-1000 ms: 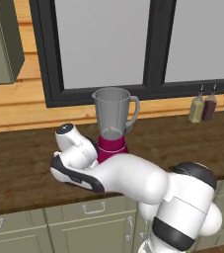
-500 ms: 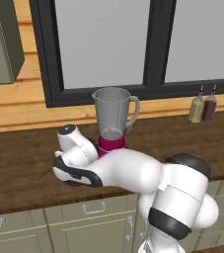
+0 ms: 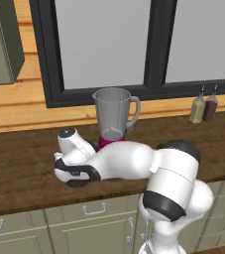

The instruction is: Close the lid blender by securely placing the lid on top.

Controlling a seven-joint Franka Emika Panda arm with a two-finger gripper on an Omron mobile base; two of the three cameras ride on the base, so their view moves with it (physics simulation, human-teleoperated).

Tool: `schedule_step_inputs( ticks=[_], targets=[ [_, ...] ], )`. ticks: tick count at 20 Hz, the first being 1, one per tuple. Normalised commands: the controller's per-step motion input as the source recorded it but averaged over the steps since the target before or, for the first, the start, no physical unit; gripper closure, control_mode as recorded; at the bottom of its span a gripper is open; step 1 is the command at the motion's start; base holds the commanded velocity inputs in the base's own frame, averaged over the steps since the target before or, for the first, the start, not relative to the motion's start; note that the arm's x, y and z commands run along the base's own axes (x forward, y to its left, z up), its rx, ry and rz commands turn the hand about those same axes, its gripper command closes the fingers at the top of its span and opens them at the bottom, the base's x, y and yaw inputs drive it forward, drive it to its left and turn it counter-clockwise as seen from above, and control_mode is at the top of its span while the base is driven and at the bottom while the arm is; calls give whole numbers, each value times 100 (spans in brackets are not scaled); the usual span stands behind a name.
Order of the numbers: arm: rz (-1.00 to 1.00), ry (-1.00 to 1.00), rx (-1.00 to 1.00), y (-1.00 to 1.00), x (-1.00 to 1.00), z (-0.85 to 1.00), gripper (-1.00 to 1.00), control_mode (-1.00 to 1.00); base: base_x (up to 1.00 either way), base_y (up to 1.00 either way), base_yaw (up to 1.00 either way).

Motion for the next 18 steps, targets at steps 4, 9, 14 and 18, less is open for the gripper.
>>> schedule_step_inputs(
  ticks=[4,9,14,18],
  targets=[
    [0,0,0,12,24,-16,-100,-100,0,0,0],
    [0,0,0,12,21,-18,-100,-100,0,0,0],
    [0,0,0,10,20,-18,-100,-100,0,0,0],
    [0,0,0,5,22,-15,-100,-100,0,0,0]
  ],
)
